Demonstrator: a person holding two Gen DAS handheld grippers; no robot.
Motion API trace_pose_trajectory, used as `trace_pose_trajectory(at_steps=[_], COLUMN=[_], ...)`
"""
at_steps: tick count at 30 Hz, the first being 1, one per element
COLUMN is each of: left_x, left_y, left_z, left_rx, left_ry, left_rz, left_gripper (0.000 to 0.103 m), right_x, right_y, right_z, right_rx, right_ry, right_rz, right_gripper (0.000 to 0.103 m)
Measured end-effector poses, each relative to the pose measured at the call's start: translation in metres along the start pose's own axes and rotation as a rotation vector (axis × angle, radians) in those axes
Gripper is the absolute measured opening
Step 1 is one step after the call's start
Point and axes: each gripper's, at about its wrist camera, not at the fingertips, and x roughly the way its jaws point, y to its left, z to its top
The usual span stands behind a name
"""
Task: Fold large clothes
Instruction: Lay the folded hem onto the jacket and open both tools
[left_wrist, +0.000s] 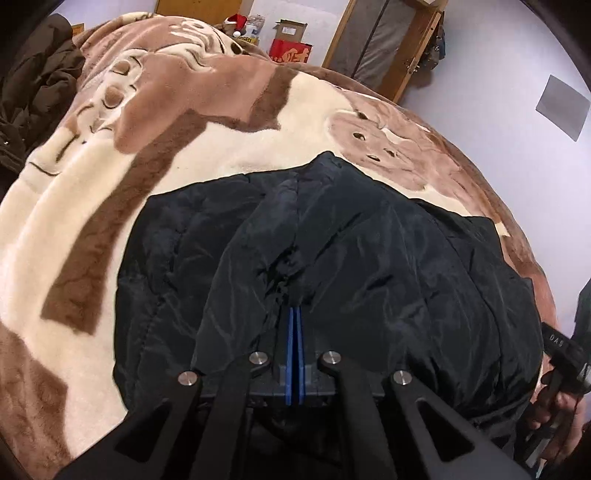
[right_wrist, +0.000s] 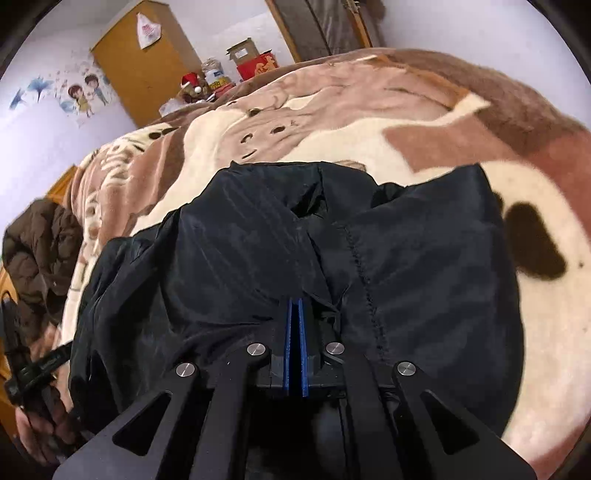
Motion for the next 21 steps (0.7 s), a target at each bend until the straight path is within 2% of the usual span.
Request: trace_pose_trajectory(at_steps=[2, 5, 7, 10, 12, 14, 17, 21], left_x=[-0.013, -0.039, -0.056, -0.053, -0.032, -0.012, 0.004, 0.006], left_y=[0.002, -0.012, -0.026, -0.050, -0.060, -0.060, -0.056, -0.060], left_z=[-0.003, -0.018, -0.037, -0.066, -0.076, -0.078, -0.073, -0.073], left_rx=[-0.015, 0.004, 0.053, 0.125, 0.137, 0.132, 0.083, 0.100], left_ry=[-0.004, -0.033, -0.025, 0.031, 0.091, 0.126, 0.152, 0.150], left_rz=[-0.013, -0.084, -0.138, -0.183, -0.169, -0.139, -0.132, -0.105], left_gripper=[0.002, 0.002, 0.002, 0.002, 0.002, 0.002, 0.002, 0.002], right_x=[-0.023, -0.049, -0.052, -0.032, -0.007, 0.011, 0.017, 0.013], right_y=[0.011, 0.036, 0.048, 0.063, 0.063, 0.056, 0.051, 0.052], right_z=[-0.001, -0.023, -0.043, -0.076, -0.090, -0.094, -0.094, -0.094], right_rx=[0.000, -0.039, -0.081, -0.119, -0.133, -0.107, -0.090, -0.093], right_ry=[-0.025, -0.050, -0.015, 0.090, 0.152, 0.191, 0.189, 0.201], right_rz=[0.029, 0.122, 0.159, 0.177, 0.119, 0.109, 0.124, 0.111], right_gripper=[0.003, 0.003, 0.003, 0.003, 0.003, 0.003, 0.003, 0.003])
